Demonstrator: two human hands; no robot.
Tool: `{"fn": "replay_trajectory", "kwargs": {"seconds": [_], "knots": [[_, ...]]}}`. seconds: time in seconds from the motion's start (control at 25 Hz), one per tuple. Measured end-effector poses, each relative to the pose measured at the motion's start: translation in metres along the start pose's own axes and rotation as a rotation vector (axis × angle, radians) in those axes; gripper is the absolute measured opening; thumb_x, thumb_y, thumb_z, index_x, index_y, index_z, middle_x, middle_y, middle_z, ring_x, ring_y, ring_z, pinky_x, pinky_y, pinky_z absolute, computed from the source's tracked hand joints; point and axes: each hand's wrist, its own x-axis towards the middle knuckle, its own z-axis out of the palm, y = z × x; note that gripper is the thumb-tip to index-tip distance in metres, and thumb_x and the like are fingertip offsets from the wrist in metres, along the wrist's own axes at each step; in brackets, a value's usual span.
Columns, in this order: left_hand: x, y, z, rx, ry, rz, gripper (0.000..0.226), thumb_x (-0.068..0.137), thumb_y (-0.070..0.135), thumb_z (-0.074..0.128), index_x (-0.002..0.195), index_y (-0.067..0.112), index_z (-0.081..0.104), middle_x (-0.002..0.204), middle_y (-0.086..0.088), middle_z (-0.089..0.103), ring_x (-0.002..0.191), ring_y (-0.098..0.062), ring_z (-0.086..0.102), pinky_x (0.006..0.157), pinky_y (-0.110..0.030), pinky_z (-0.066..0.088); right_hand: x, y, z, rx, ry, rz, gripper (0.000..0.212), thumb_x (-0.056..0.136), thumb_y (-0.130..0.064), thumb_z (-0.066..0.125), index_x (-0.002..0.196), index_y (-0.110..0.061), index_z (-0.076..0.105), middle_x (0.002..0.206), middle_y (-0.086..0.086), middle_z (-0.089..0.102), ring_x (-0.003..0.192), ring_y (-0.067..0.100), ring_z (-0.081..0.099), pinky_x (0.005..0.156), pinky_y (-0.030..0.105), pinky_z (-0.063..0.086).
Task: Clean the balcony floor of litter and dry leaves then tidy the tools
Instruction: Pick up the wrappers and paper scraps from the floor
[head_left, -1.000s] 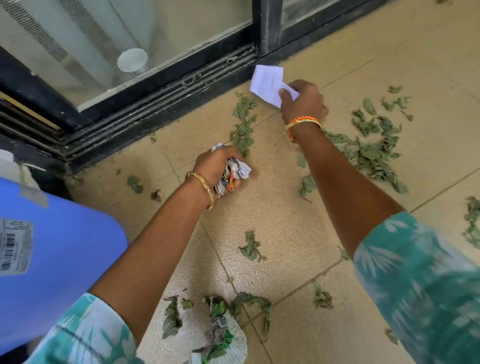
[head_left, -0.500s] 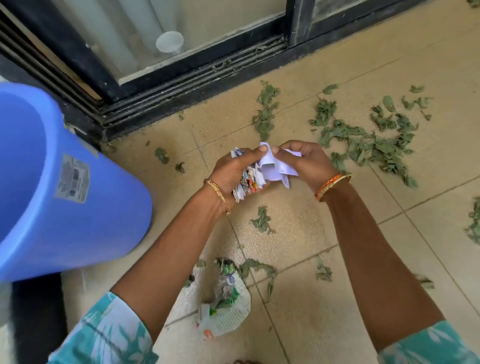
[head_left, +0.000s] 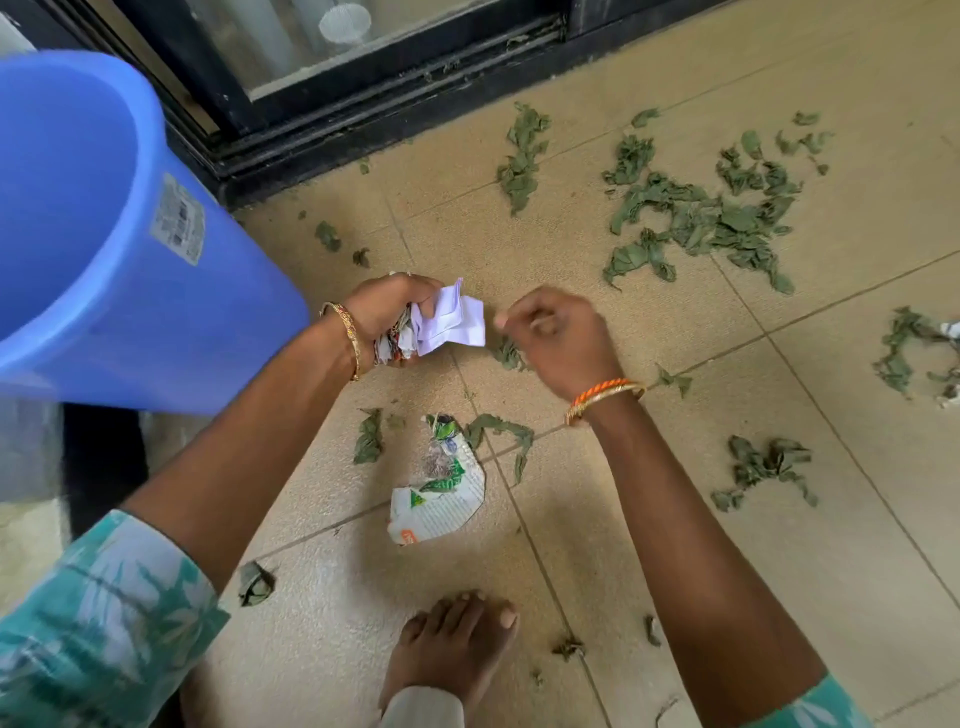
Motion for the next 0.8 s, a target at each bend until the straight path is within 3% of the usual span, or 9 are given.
{"fn": "replay_trajectory", "kwargs": {"seconds": [0.08, 0.16, 0.2, 0.24, 0.32, 0.4, 0.68, 0.76, 0.8], "knots": [[-0.006, -0.006, -0.010, 0.056, -0.059, -0.014, 0.040, 0.046, 0.030, 0.070, 0.081, 0.012, 0.059, 0.074, -0.011, 0.051, 0.050, -0.021, 0.048, 0.051, -0.019, 0.040, -0.028, -0.003, 0.008, -0.259, -0.371, -0.065, 0.012, 0.082, -0.016, 0.070, 0.092, -0.013, 0.068, 0.092, 0.001, 0.064, 0.073, 0.001, 0.055, 0.066, 0.013, 0.048], [-0.005, -0.030, 0.007, 0.285, -0.050, -0.116, 0.050, 0.061, 0.057, 0.066, 0.084, 0.014, 0.058, 0.081, -0.012, 0.054, 0.054, -0.020, 0.057, 0.053, -0.021, 0.046, -0.046, -0.001, 0.026, -0.565, -0.617, -0.141, 0.036, 0.076, -0.027, 0.075, 0.110, -0.021, 0.064, 0.107, 0.004, 0.056, 0.089, 0.011, 0.053, 0.081, 0.027, 0.049], [-0.029, -0.058, 0.006, 0.151, -0.048, -0.217, 0.067, 0.067, 0.076, 0.049, 0.095, 0.016, 0.058, 0.091, -0.013, 0.059, 0.065, -0.020, 0.064, 0.059, -0.027, 0.050, -0.056, 0.000, 0.035, -0.666, -0.678, -0.169, 0.049, 0.074, -0.033, 0.076, 0.119, -0.026, 0.059, 0.113, 0.005, 0.050, 0.097, 0.016, 0.050, 0.085, 0.031, 0.048], [-0.061, -0.108, 0.026, 0.219, 0.010, -0.114, 0.074, 0.079, 0.080, 0.022, 0.104, 0.020, 0.054, 0.098, -0.009, 0.065, 0.076, -0.020, 0.068, 0.063, -0.034, 0.052, -0.064, 0.003, 0.042, -0.723, -0.714, -0.191, 0.059, 0.071, -0.038, 0.077, 0.125, -0.030, 0.054, 0.117, 0.005, 0.045, 0.103, 0.019, 0.047, 0.088, 0.034, 0.047], [-0.103, -0.210, 0.058, 0.468, 0.041, 0.127, 0.026, 0.092, 0.042, 0.027, 0.100, 0.026, 0.046, 0.085, 0.005, 0.072, 0.067, -0.016, 0.069, 0.048, -0.033, 0.050, -0.080, 0.014, 0.052, -0.797, -0.734, -0.235, 0.066, 0.071, -0.039, 0.076, 0.130, -0.032, 0.049, 0.121, 0.005, 0.039, 0.109, 0.022, 0.042, 0.088, 0.034, 0.045], [-0.119, -0.257, 0.067, 0.631, 0.060, 0.283, 0.020, 0.078, 0.032, 0.037, 0.095, 0.027, 0.044, 0.075, 0.011, 0.069, 0.058, -0.014, 0.066, 0.040, -0.028, 0.045, -0.092, 0.024, 0.056, -0.799, -0.687, -0.291, 0.052, 0.077, -0.031, 0.071, 0.126, -0.028, 0.054, 0.119, 0.006, 0.038, 0.109, 0.022, 0.042, 0.087, 0.032, 0.044], [-0.116, -0.239, 0.062, 0.727, -0.048, 0.273, 0.028, 0.074, 0.034, 0.036, 0.099, 0.028, 0.044, 0.071, 0.012, 0.066, 0.056, -0.014, 0.063, 0.041, -0.029, 0.046, -0.097, 0.026, 0.032, -0.184, -0.194, -0.154, 0.018, 0.086, -0.008, 0.062, 0.103, -0.012, 0.069, 0.096, -0.003, 0.055, 0.084, 0.009, 0.054, 0.073, 0.024, 0.052], [-0.112, -0.219, 0.050, 0.590, -0.085, 0.214, 0.030, 0.080, 0.030, 0.036, 0.107, 0.021, 0.046, 0.082, 0.006, 0.069, 0.069, -0.021, 0.067, 0.052, -0.037, 0.051, -0.094, 0.020, 0.009, 0.032, 0.024, -0.065, 0.017, 0.089, -0.007, 0.060, 0.101, -0.016, 0.067, 0.089, -0.012, 0.060, 0.078, 0.000, 0.058, 0.068, 0.018, 0.053], [-0.102, -0.189, 0.039, 0.432, -0.154, 0.096, 0.035, 0.088, 0.027, 0.034, 0.117, 0.012, 0.046, 0.099, -0.001, 0.069, 0.089, -0.026, 0.067, 0.069, -0.045, 0.051, -0.092, 0.018, -0.003, 0.132, 0.098, -0.022, 0.017, 0.090, -0.006, 0.059, 0.098, -0.019, 0.066, 0.085, -0.016, 0.063, 0.074, -0.003, 0.060, 0.064, 0.017, 0.052]]}}
